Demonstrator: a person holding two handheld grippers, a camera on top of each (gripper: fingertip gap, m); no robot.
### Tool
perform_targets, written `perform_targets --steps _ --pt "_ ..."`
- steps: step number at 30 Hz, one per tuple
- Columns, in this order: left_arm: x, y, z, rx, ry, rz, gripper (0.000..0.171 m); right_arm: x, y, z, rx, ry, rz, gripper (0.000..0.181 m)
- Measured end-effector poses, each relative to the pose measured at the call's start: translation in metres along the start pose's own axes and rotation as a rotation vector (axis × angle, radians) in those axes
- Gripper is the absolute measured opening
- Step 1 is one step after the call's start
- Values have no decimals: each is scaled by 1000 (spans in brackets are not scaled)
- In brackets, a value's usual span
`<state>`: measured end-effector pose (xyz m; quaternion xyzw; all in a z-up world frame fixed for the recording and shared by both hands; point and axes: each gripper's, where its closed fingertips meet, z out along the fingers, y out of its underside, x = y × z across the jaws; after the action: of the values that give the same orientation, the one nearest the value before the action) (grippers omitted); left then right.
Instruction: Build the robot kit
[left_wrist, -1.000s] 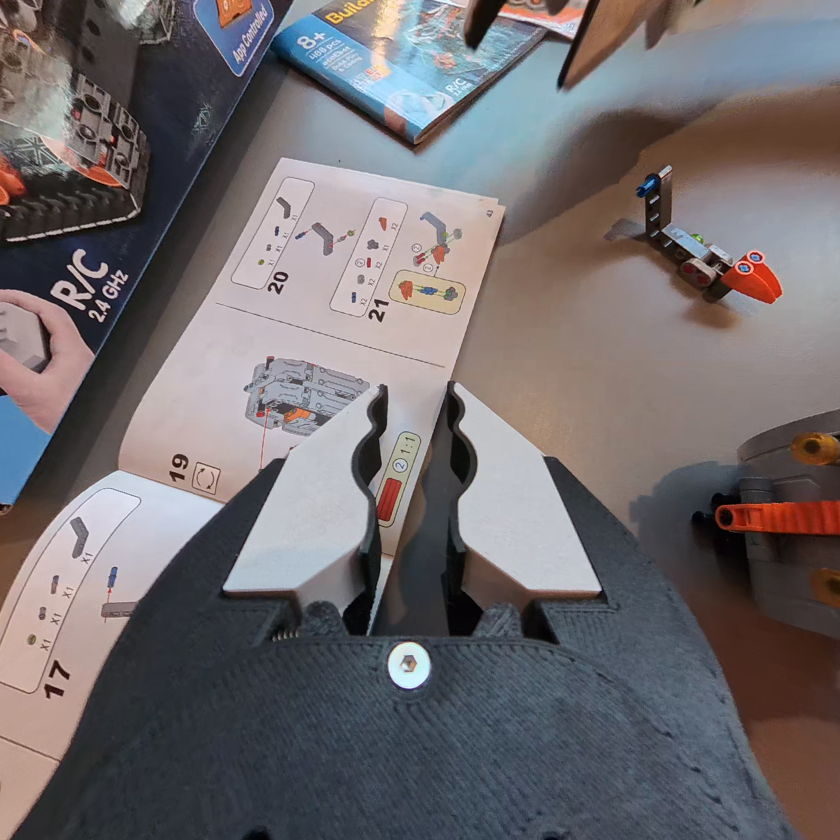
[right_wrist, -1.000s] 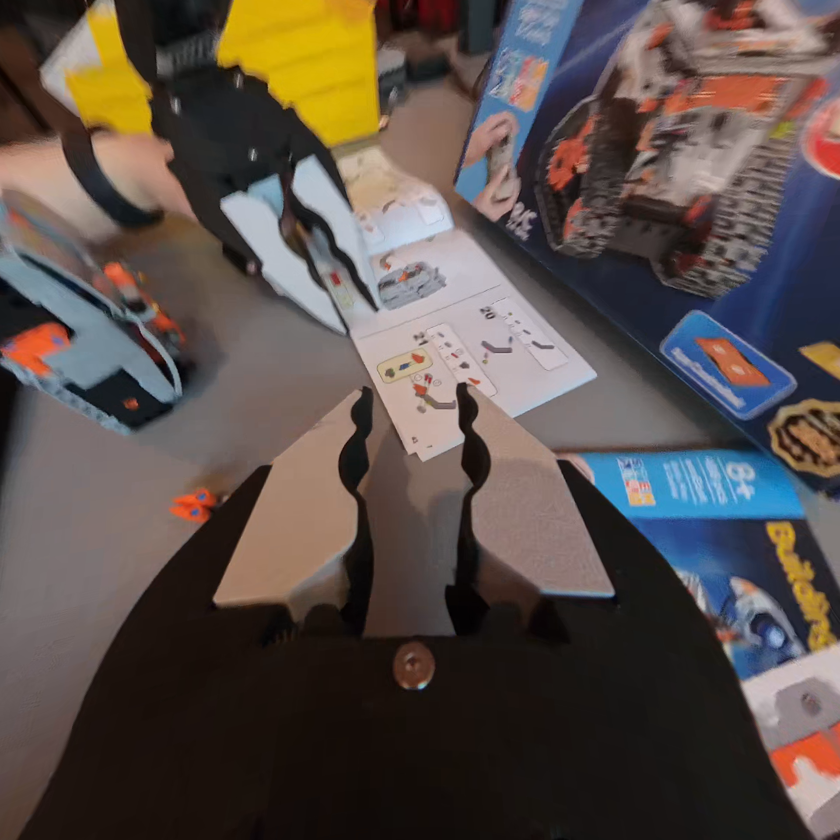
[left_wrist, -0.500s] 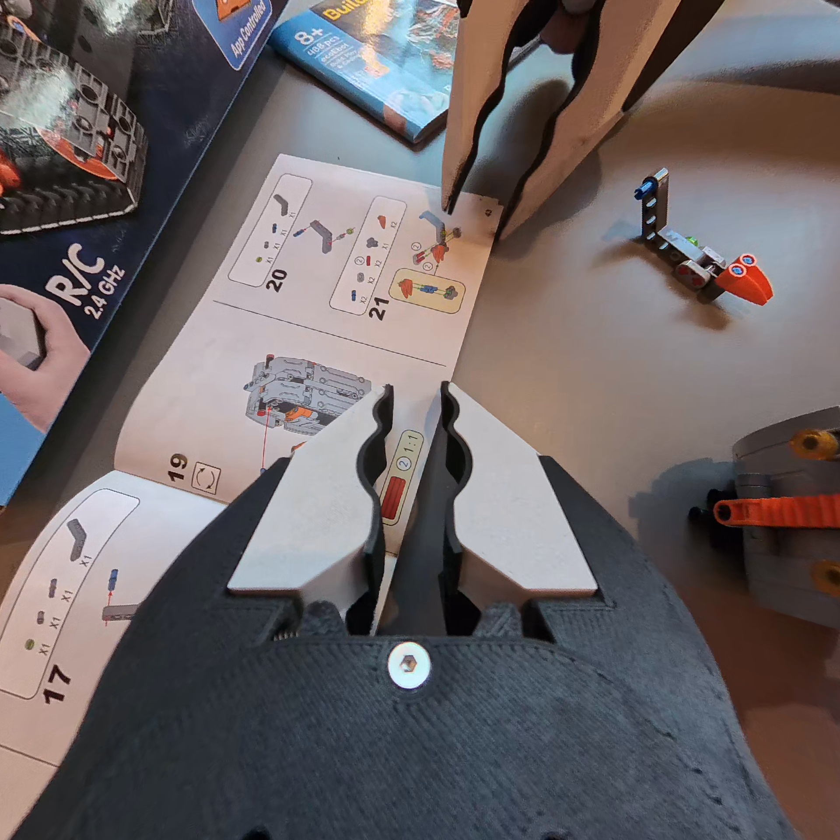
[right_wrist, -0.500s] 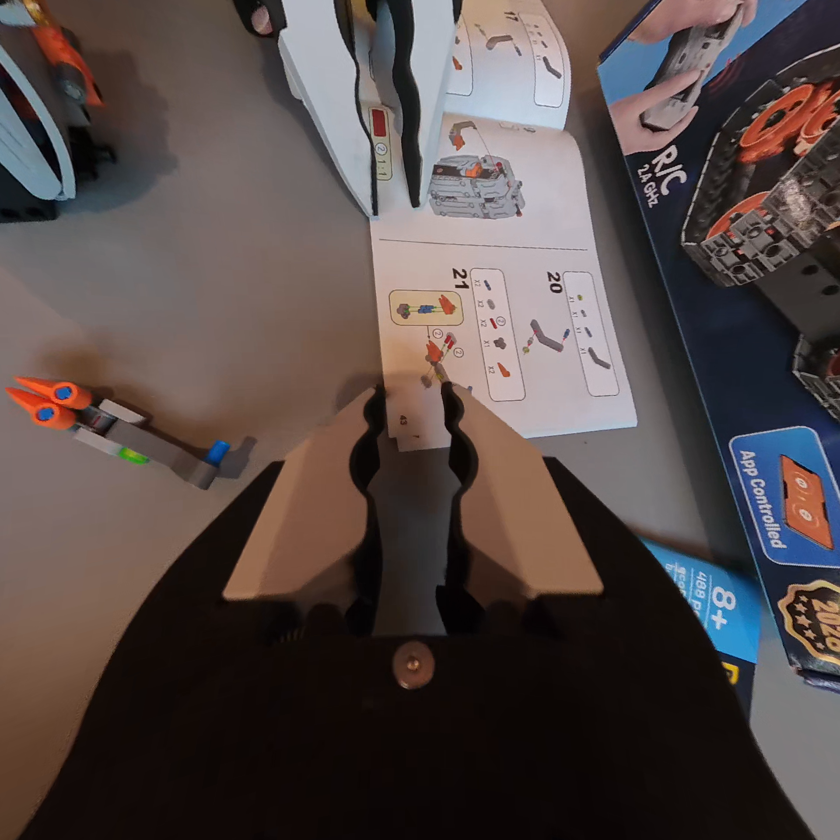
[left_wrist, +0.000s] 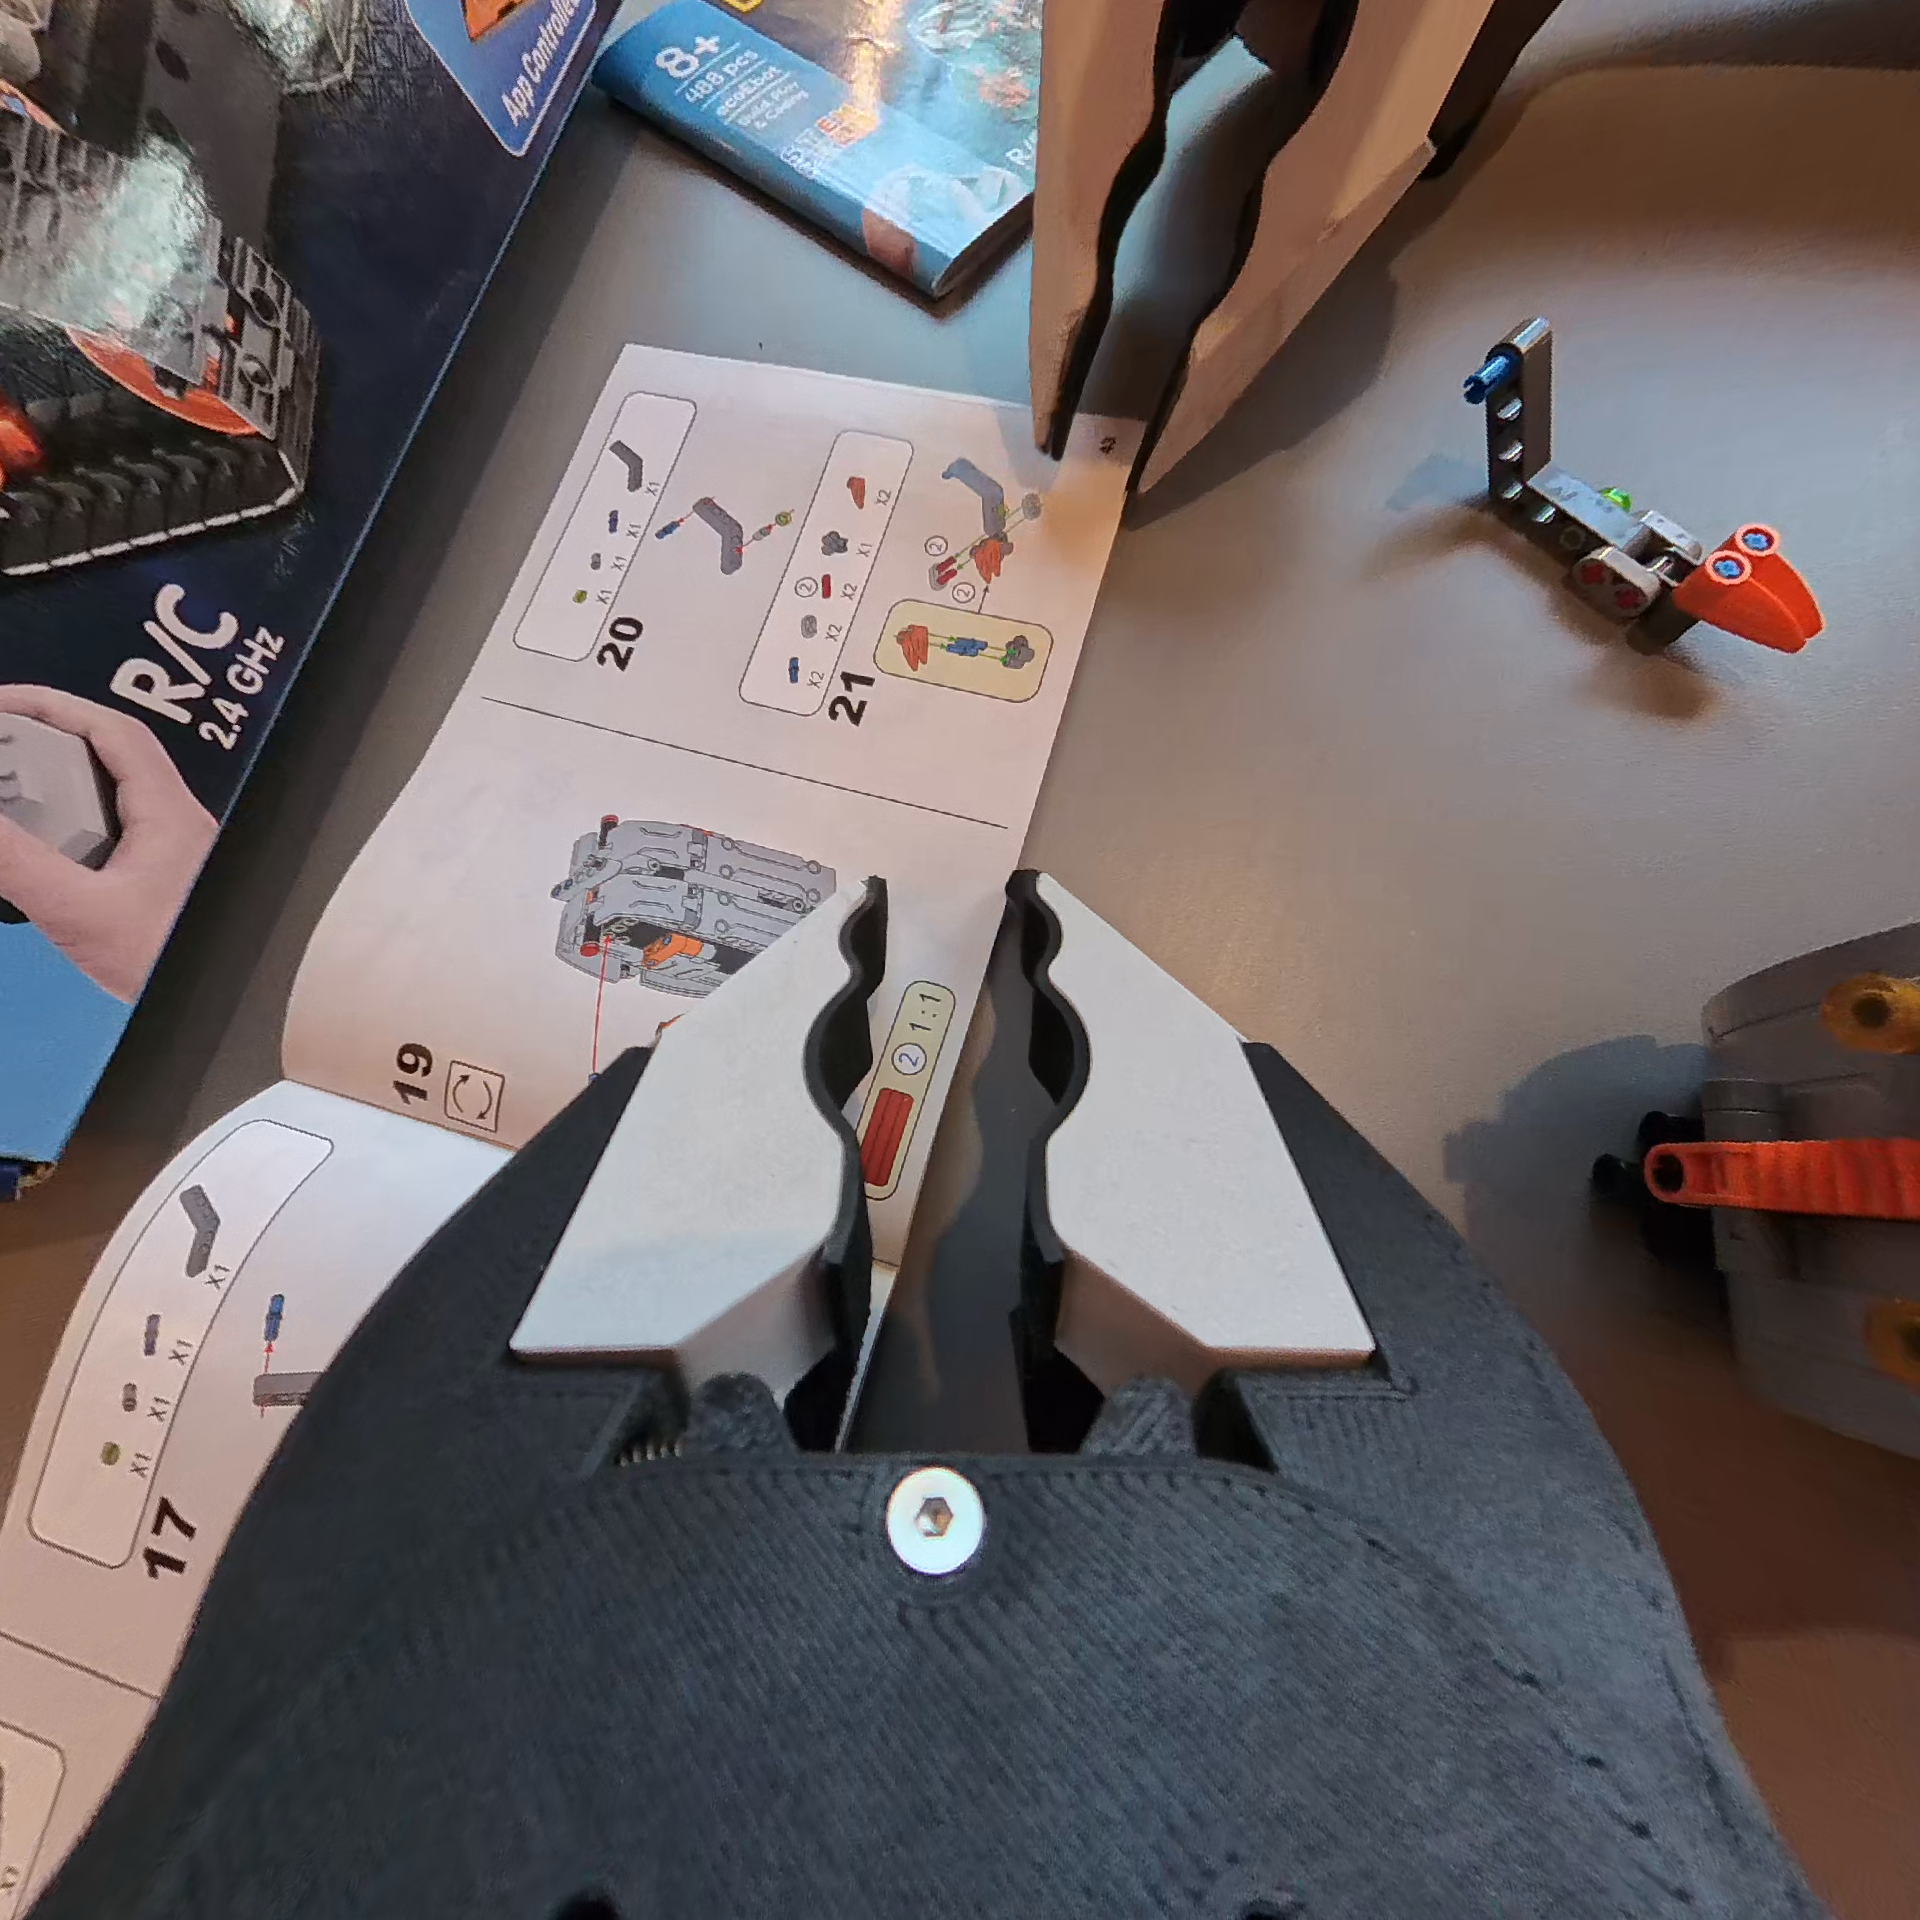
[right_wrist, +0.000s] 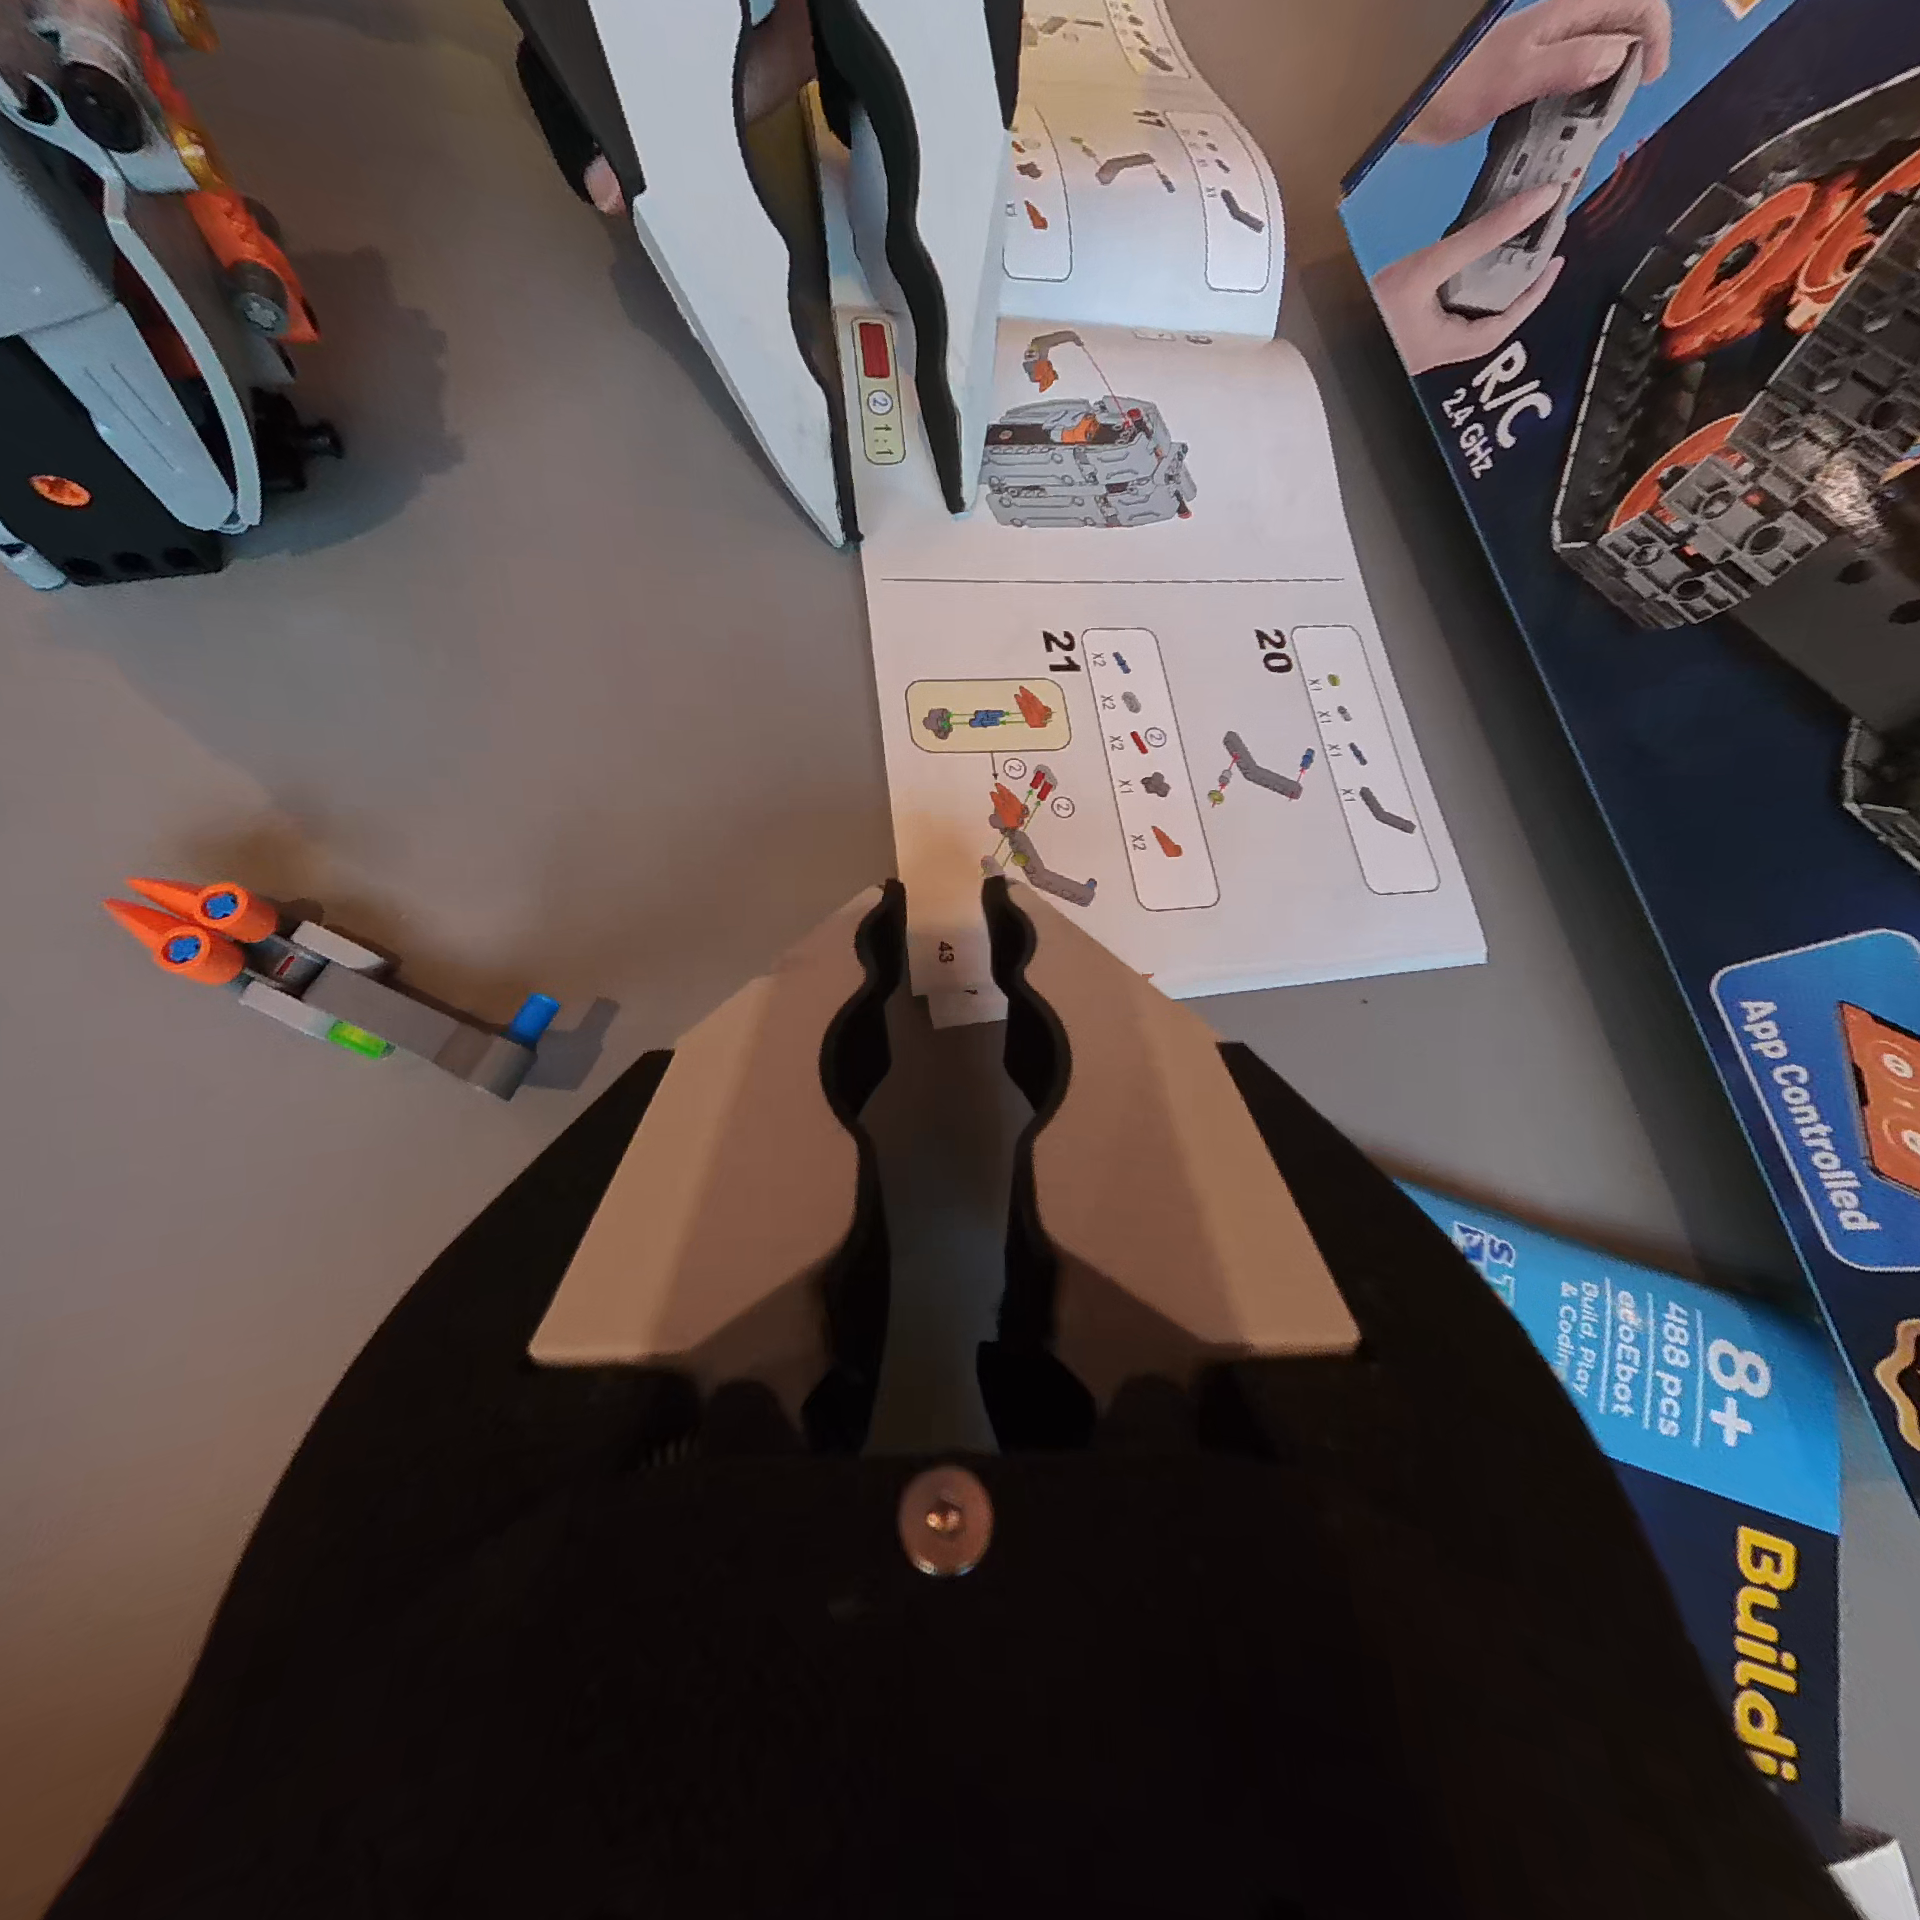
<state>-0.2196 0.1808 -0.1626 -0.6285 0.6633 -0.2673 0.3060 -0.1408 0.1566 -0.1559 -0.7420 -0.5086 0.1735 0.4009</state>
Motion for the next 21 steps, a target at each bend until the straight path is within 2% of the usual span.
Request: perform_targets --steps 9,15,21 --pt "0 0 0 -7 -5 6 25 -6 -4 -3 31 -50 33 0" --pt "0 0 0 -9 -4 5 25 -7 -6 -5 48 -73 72 0" --pt "5 -4 3 -34 -22 41 33 -2 -16 -9 96 -66 116 0"
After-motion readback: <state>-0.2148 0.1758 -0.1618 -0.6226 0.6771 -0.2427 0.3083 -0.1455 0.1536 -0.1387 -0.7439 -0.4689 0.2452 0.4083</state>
